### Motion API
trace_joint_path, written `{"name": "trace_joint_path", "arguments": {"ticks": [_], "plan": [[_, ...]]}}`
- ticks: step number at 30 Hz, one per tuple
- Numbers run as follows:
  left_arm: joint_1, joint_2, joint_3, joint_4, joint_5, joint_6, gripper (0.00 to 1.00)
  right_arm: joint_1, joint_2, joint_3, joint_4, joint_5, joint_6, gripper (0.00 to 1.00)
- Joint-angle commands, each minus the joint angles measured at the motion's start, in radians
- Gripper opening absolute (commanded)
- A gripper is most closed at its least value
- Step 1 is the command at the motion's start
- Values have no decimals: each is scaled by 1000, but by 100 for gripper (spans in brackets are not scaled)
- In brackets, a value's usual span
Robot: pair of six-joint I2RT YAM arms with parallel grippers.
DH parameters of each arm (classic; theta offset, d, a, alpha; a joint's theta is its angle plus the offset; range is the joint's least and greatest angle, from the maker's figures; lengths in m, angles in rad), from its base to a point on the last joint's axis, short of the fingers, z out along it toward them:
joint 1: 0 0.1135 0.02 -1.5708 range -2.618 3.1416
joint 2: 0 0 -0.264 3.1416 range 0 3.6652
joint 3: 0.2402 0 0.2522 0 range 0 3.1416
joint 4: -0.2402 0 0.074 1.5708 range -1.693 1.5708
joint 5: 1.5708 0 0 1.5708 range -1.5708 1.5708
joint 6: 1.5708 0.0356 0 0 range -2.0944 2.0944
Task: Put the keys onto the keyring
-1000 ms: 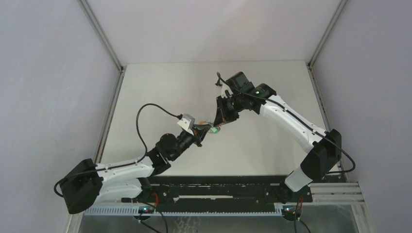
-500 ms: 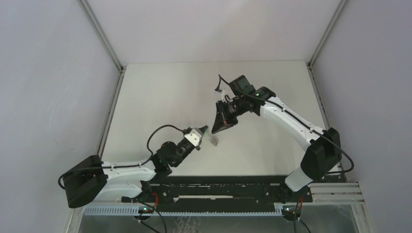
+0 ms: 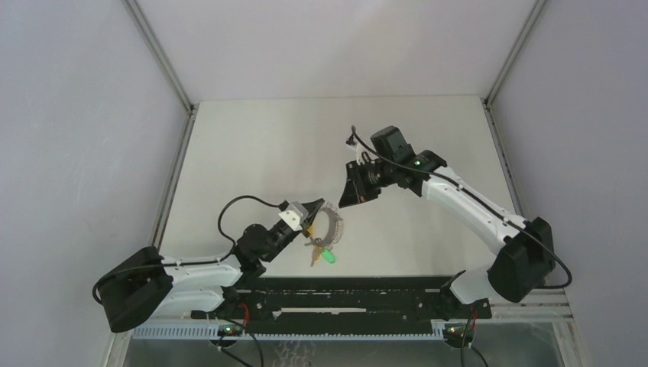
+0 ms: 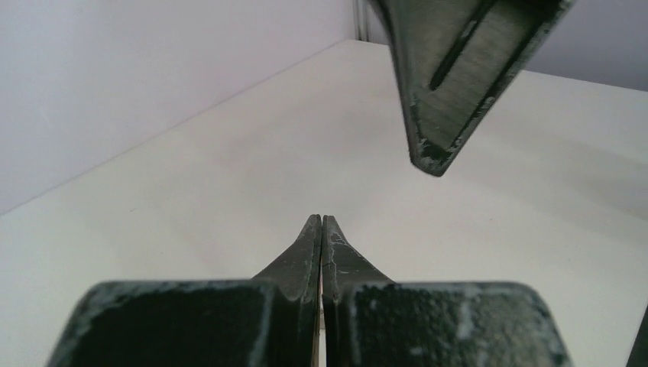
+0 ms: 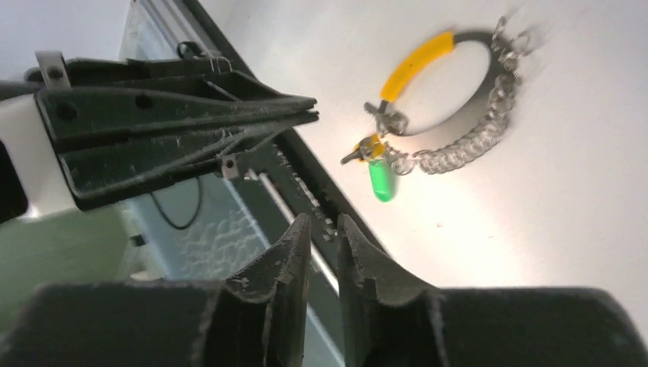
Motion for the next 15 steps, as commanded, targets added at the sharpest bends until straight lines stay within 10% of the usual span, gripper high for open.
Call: {"name": "trace_joint_path", "arguments": {"ticks": [1,5,15], "plan": [[18,-22,-37,13,19,-140,1,14,-130,-138,269,71,-192,30],[18,-138,-84,-142,-28,-262,25,77,-184,-246,362,201,-356,54],[63,-415,-67,-796,-139,-633,54,239,-63,-360,441,374,-345,56]]}}
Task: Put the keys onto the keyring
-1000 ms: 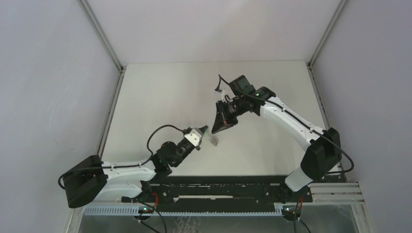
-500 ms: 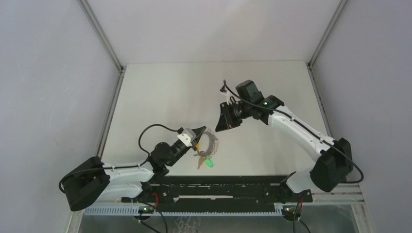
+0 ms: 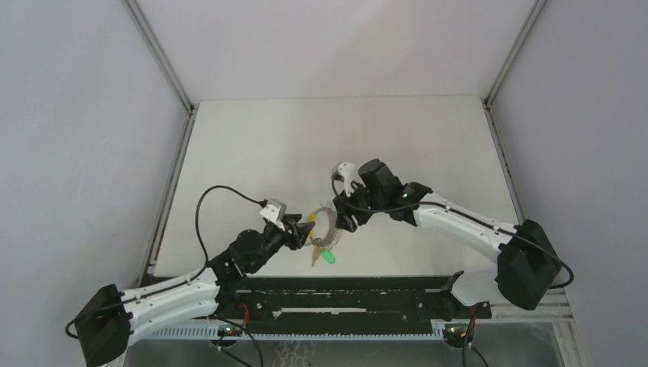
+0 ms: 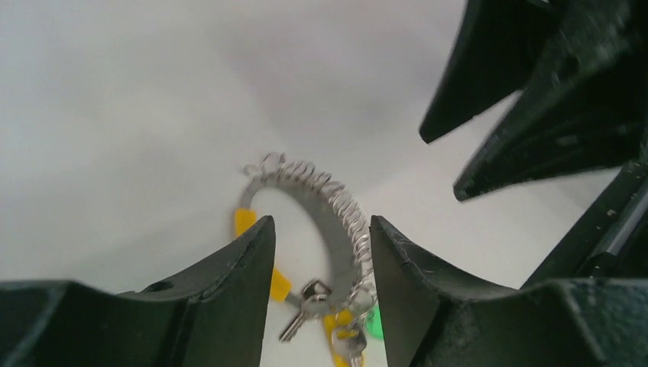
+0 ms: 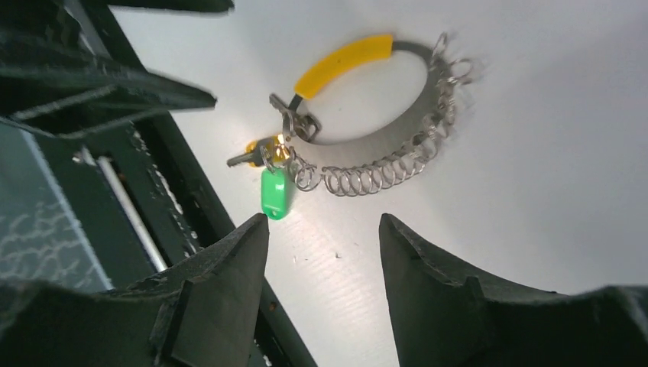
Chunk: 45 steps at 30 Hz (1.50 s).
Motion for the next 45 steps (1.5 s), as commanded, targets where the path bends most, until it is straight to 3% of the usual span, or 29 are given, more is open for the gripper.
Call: {"name": "trace_joint_path", "arguments": {"ticks": [1,5,8,17,25,31,39,45], "plan": [[57,-35,-6,-235,-45,-209,55,118,66,-54,138,165,-4,56],[161,54,-3,-194,56,-261,56,145,140,-102,267,153,77,55],[218,159,20,-159,143,-290,56,171,186,-106,294,226,116,52],[266,380,159,-237,233,-244,60,152,174,-171,338,279,237,51],[255,565,385,-506,159,-153,64,136,75,-226,291,419,280,50],[135,648,524,-728,-50,-112,64,97,-147,-341,280,590,344,51],[78,838,672,-869,-97,-105,56,25,-409,-436,237,605,360,51],[60,895,731,-942,-109,-110,50,15,-477,-448,203,607,359,51]]}}
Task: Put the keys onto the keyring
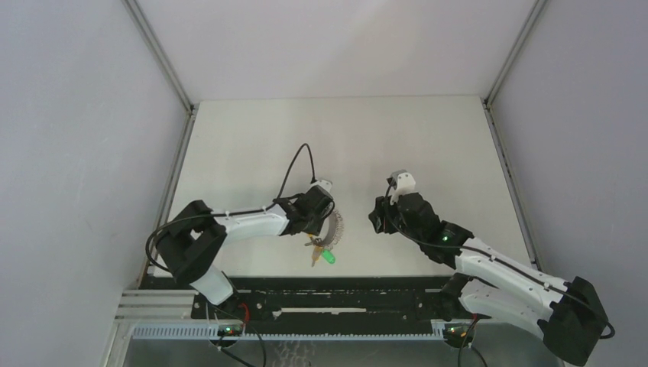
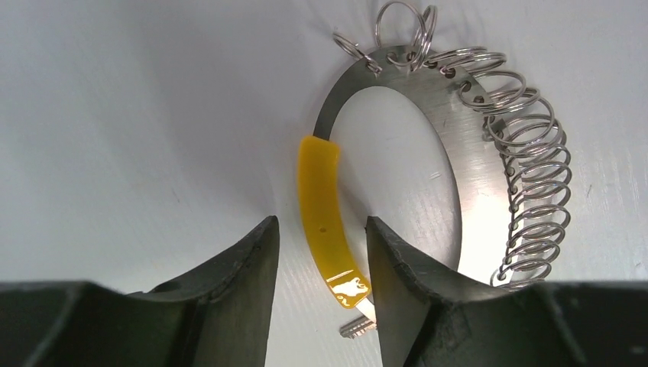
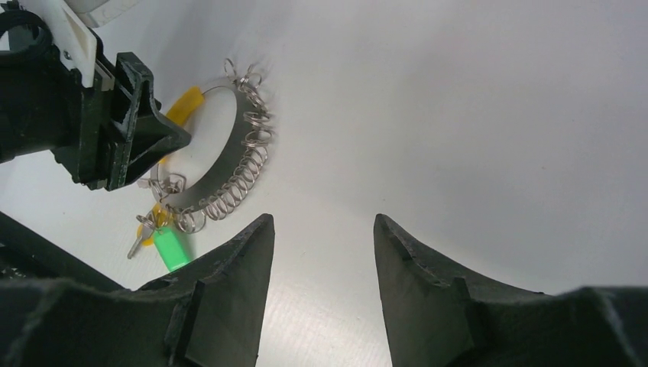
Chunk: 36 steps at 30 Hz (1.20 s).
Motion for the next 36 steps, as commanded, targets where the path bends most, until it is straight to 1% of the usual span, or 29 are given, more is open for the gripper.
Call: {"name": "trace_joint_path", "arguments": {"ticks": [1,2,6,9,10,14,19,25,28,33,36], "plan": [[-19,50,48,-131,-35,18,49,-5,-37,-2,-13,20,17,51],[-20,60,54,-140,-33,16,45,-5,-44,-2,-15,20,17,51],[-22,74,36,-116,3,-7,20,-7,-82,-12,-20,12,6,51],[-18,41,21,-67,17,-24,4,-14,-106,-23,-10,-29,-15,50],[-14,26,18,-50,23,-30,1,-15,-109,-27,-4,-50,-27,50],[36,-58,-22,63,80,-68,0,-16,-105,-29,25,-128,-90,50],[105,-176,-89,187,123,-108,0,-16,-73,-29,76,-189,-122,50],[165,-225,-142,306,213,-155,0,-14,13,-28,201,-323,-150,50],[179,-224,-173,378,251,-193,0,-15,100,-6,255,-344,-110,50],[183,-227,-197,457,258,-224,0,-22,171,14,359,-320,-1,52],[184,-218,-195,482,258,-227,0,-25,205,14,420,-310,66,57]]}}
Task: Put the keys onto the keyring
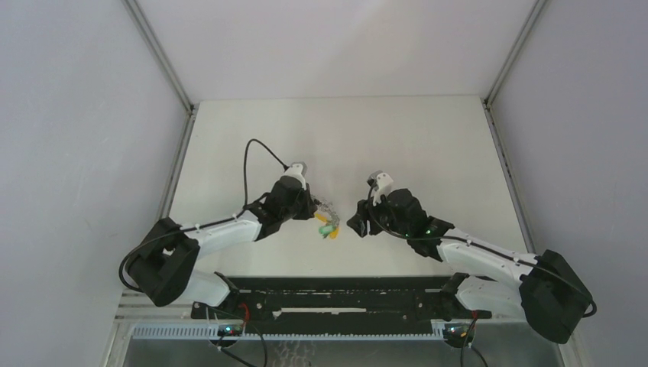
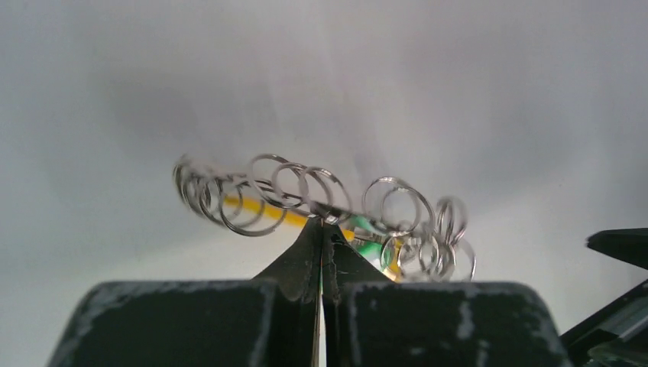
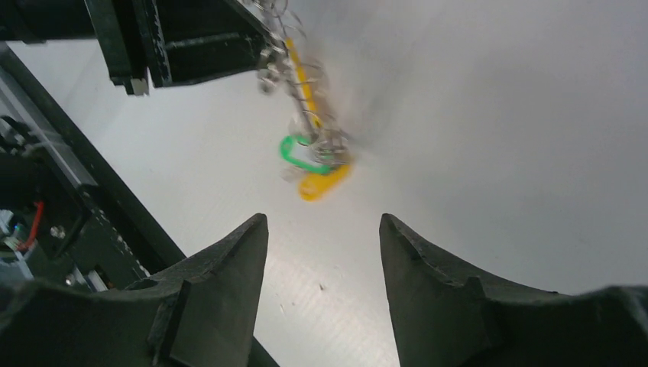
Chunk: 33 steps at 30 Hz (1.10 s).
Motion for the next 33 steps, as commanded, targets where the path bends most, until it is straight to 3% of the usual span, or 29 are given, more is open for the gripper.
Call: {"name": "trace_joint_path", "arguments": {"ticks": [1,5,10,12,15,20,28,33], "plan": [[8,-12,-6,122,30,-35,0,-6,39,40,191,-8,118,57],[12,2,-23,159,43,-44,0,-3,123,51,269,-58,81,57],[15,7,-26,146,50,-23,0,-77,159,95,215,-137,-65,57],[15,-5,-18,117,53,14,5,-135,171,114,158,-171,-95,57],[6,14,37,54,79,125,22,-208,197,160,59,-204,-79,56],[-64,107,204,-94,109,339,41,-228,187,163,-14,-199,-64,55],[-132,198,337,-327,143,722,52,-253,120,118,-57,-233,-63,55],[-132,237,385,-371,183,906,56,-268,71,110,-114,-232,-81,55]]}}
